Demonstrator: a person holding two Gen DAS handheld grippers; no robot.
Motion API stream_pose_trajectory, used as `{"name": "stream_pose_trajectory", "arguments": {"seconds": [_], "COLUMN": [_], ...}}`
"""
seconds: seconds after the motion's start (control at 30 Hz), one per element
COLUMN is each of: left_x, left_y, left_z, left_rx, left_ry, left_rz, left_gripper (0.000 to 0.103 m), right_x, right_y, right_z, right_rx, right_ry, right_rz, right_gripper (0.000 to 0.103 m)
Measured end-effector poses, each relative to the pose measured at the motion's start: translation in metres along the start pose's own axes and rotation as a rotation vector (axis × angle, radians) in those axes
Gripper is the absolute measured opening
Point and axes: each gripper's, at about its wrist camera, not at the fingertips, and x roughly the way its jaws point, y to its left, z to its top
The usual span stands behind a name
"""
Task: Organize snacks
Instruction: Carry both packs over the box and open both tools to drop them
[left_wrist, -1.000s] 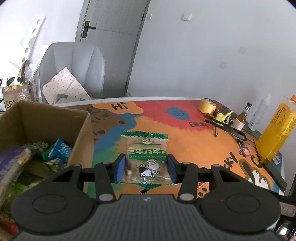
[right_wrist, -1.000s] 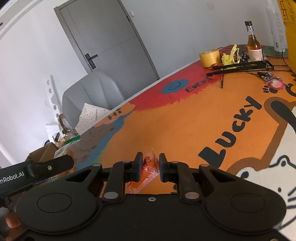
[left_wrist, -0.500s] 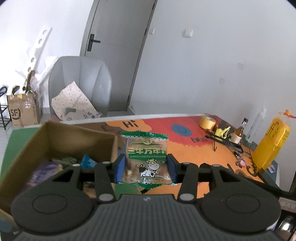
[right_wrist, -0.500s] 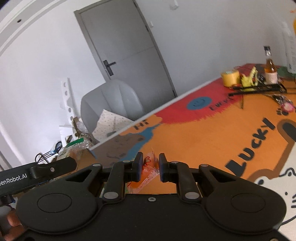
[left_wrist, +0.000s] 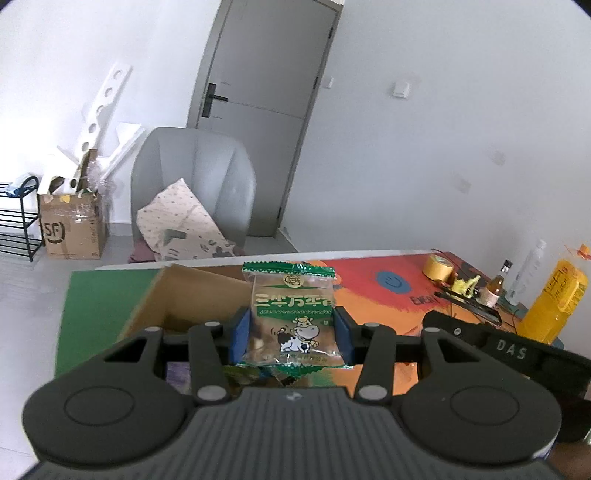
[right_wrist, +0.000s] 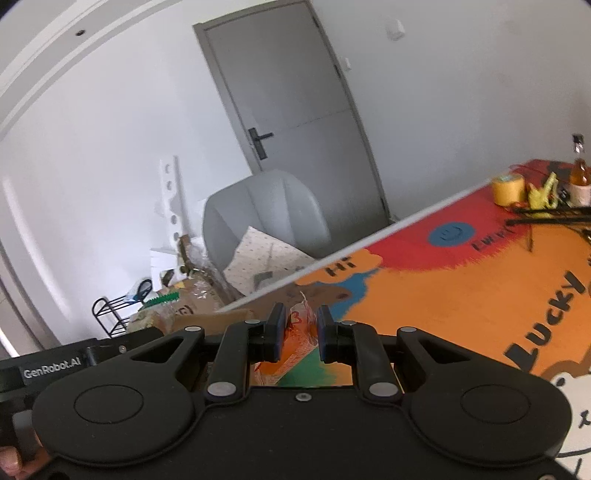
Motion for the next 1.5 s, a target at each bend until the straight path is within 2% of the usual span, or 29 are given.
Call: {"name": "stream_pose_trajectory", "arguments": {"seconds": [0.27,0.53,0.63,0.7,0.77,0.93,1.03,1.17,1.23,1.37,1.5], "left_x": [-0.008,0.000,0.005,0.007,0.005,0.000,-0.004,-0.007,-0.008,-0.009,-0.009], "left_y": [0.030,0.050,0.056,0.060,0.063,0.075,0.081,0.088,0.089,0.086,0.080], "left_z": [0.006,0.003,0.001,0.000,-0.001,0.001,0.002,0.004,0.004,0.002,0.000], "left_rx": [-0.040,-0.063,-0.082,-0.095,-0.099,-0.119,-0.125,-0.131,-0.133,-0.131,-0.114], "left_ry": [-0.010,0.031,0.054,0.060,0.051,0.039,0.030,0.025,0.026,0.029,0.036], "left_rz": [0.030,0.022,0.004,-0.001,0.010,0.034,0.052,0.073,0.081,0.086,0.081], "left_gripper": [0.047,0.047,0.052,0.060,0.064,0.067,0.073,0.082,0.085,0.091,0.096], "right_x": [0.005,0.023,0.028,0.031,0.035,0.043,0.048,0.054,0.053,0.046,0.032], "right_y": [0.031,0.061,0.067,0.070,0.072,0.080,0.086,0.089,0.088,0.083,0.074], "right_z": [0.005,0.001,-0.001,-0.001,-0.002,-0.006,-0.007,-0.008,-0.008,-0.010,-0.013], "right_rx": [-0.040,-0.074,-0.082,-0.085,-0.086,-0.088,-0.085,-0.060,-0.057,-0.052,-0.053], "right_ry": [0.005,0.031,0.042,0.047,0.054,0.071,0.080,0.098,0.095,0.097,0.089], "right_rz": [0.046,0.077,0.077,0.075,0.073,0.081,0.093,0.099,0.094,0.066,0.039], "right_gripper": [0.016,0.016,0.016,0.016,0.016,0.016,0.017,0.033,0.045,0.050,0.063]}}
